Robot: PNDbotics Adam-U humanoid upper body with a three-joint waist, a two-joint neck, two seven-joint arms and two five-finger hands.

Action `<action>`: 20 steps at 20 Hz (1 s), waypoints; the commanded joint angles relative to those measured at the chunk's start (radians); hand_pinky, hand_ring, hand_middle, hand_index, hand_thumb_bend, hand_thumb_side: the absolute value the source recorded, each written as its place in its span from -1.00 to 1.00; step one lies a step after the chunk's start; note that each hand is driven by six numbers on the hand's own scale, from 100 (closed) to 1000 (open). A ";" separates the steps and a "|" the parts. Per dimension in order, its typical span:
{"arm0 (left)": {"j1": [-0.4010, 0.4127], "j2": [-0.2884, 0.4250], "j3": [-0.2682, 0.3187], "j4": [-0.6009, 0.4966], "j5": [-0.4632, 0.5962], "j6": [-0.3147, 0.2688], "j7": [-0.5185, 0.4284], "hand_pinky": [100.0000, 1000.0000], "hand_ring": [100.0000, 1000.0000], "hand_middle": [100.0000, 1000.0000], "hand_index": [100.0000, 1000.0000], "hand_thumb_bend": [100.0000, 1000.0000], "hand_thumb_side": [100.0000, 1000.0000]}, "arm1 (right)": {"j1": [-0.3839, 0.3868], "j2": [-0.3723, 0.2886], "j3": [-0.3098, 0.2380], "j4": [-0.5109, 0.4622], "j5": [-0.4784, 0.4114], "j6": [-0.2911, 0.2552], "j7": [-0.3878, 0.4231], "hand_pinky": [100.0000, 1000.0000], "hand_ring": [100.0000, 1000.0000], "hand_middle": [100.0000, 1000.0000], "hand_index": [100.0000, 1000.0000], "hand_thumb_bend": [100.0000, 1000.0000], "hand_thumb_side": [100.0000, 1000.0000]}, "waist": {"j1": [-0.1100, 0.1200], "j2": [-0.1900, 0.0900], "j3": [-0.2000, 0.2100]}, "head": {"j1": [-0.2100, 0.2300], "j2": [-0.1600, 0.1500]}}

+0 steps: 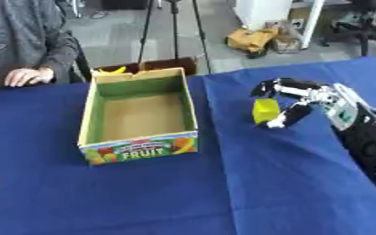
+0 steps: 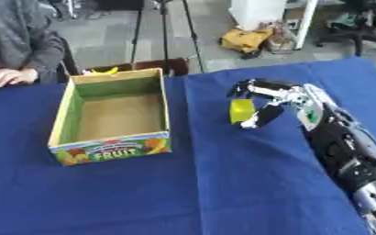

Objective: Pick up objects on the table and place them in the box.

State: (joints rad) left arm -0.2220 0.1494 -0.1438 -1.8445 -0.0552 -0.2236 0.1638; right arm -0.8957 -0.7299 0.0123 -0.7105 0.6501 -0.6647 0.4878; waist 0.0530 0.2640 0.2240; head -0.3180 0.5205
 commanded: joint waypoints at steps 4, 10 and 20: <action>-0.014 0.007 0.007 -0.016 -0.002 -0.003 -0.001 0.04 0.08 0.07 0.53 -0.16 0.22 | -0.011 -0.040 -0.010 0.000 0.018 -0.153 0.155 0.27 0.18 0.47 0.65 -0.83 -1.00 | -0.002 -0.020 0.005 | -0.004 -0.013; -0.013 0.007 0.007 -0.015 -0.001 -0.003 -0.001 0.04 0.08 0.07 0.53 -0.16 0.22 | -0.018 -0.036 -0.012 0.002 0.008 -0.126 0.138 0.12 -0.13 0.31 0.59 -1.00 -1.00 | -0.002 -0.021 0.003 | -0.007 -0.013; -0.013 0.009 0.009 -0.015 -0.004 -0.005 0.000 0.04 0.09 0.07 0.53 -0.16 0.22 | -0.060 -0.021 0.010 -0.108 -0.095 -0.152 0.156 0.04 -0.23 0.23 0.54 -1.00 -1.00 | -0.011 -0.028 0.013 | -0.002 -0.013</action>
State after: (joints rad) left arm -0.2220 0.1494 -0.1437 -1.8445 -0.0552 -0.2242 0.1637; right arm -0.9307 -0.7272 0.0221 -0.7796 0.5779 -0.6607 0.4918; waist 0.0449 0.2576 0.2367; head -0.3201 0.5177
